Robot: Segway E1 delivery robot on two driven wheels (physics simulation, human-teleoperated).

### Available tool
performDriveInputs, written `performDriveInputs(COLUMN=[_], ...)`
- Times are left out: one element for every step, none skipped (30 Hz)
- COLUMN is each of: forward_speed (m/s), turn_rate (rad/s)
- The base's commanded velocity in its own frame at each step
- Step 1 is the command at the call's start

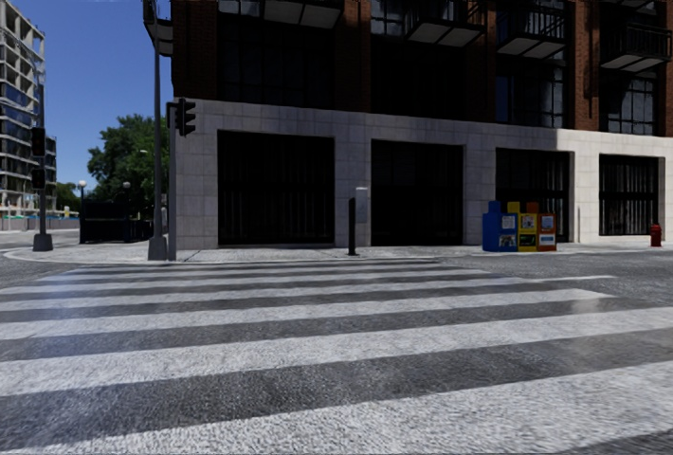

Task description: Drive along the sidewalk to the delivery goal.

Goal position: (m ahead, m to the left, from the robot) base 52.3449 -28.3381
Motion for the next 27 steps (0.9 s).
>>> performDriveInputs(forward_speed=[1.77,1.77,1.77,1.77,1.77,1.77,1.77,1.77,1.77,1.77,1.77,1.77,1.77,1.77,1.77,1.77,1.77,1.77,1.77,1.77,1.77,1.77,1.77,1.77,1.77,1.77,1.77], turn_rate=[0.36,0.37,0.37,0.37,0.37,0.37,0.37,0.37,0.37,0.37,0.37,0.32,0.00,0.00,0.00,0.00,0.00,0.00,0.00,0.00,0.00,0.00,0.00,0.00,0.00,0.00,0.04])
